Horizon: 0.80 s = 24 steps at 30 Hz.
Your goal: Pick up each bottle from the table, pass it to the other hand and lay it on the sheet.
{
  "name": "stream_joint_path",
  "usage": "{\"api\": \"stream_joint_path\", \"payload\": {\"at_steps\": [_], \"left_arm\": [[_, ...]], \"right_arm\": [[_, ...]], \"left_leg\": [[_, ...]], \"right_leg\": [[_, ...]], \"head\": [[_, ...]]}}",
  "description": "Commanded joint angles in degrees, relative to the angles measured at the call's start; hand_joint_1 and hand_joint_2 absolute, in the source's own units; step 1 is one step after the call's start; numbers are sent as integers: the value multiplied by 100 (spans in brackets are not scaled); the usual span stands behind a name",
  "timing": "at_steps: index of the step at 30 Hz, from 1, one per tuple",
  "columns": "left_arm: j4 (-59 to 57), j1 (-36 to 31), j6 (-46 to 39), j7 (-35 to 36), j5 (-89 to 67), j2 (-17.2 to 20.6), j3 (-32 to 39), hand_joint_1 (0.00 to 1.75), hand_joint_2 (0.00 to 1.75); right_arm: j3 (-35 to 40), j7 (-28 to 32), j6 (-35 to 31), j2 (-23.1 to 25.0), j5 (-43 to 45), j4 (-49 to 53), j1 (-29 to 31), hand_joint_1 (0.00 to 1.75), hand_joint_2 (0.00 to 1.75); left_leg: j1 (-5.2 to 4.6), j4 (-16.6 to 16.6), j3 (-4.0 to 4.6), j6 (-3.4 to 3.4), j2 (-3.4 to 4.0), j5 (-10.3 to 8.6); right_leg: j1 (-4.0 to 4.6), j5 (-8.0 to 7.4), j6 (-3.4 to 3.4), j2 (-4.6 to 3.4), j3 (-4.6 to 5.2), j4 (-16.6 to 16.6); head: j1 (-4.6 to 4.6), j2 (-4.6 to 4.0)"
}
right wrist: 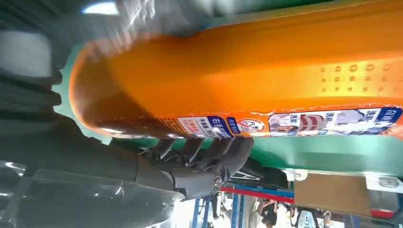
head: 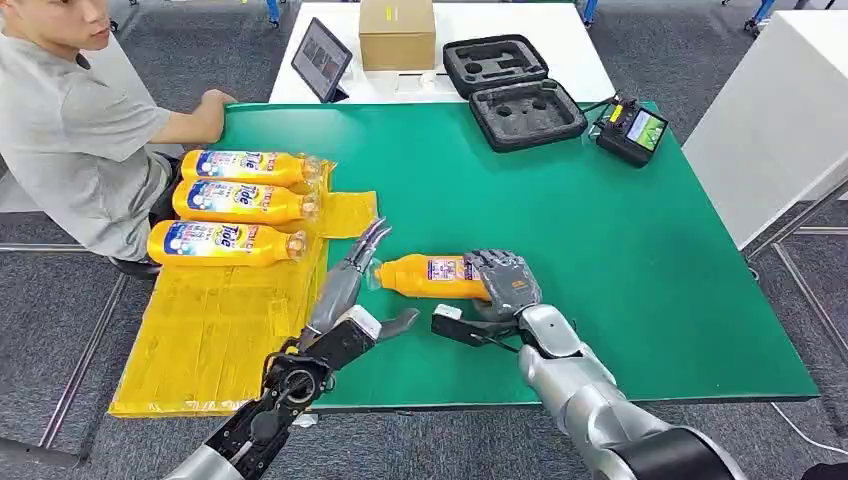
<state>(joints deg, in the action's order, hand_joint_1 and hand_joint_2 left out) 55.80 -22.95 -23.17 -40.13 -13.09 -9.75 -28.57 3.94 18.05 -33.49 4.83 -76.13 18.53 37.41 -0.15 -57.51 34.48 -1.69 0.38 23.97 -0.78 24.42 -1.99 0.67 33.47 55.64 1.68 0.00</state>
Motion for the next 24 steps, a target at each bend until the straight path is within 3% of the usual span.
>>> {"api": "stream_joint_path", "payload": {"at_steps": [1,19,21,24], "left_arm": [[-422,-211,30,13,-27,72,-50,0,0],[-469,-273,99,13,-83,39,-45,0,0],[-422,-260,67,13,-84,32,-21,0,0],[-4,-75,-163,13,33,96,37,0,0]], "right_arm": [[-11,-114,263,-125,36,-437,25,173,175],[45,-119,390,-163,-25,-436,-29,175,175],[-65,60,434,-132,124,-401,-61,175,175],[-720,942,814,33,1022,-340,-113,175,175]], "left_leg": [[4,3,-14,6,-11,2],[6,2,-28,7,-15,2],[8,3,-29,9,-20,1],[9,5,-30,10,-15,1]], "right_leg": [[3,4,5,6,-18,-5],[5,4,6,9,-35,-7],[7,4,8,13,-38,-8],[8,3,8,9,-37,-10]], "head": [[2,0],[0,0],[0,0],[2,0]]}}
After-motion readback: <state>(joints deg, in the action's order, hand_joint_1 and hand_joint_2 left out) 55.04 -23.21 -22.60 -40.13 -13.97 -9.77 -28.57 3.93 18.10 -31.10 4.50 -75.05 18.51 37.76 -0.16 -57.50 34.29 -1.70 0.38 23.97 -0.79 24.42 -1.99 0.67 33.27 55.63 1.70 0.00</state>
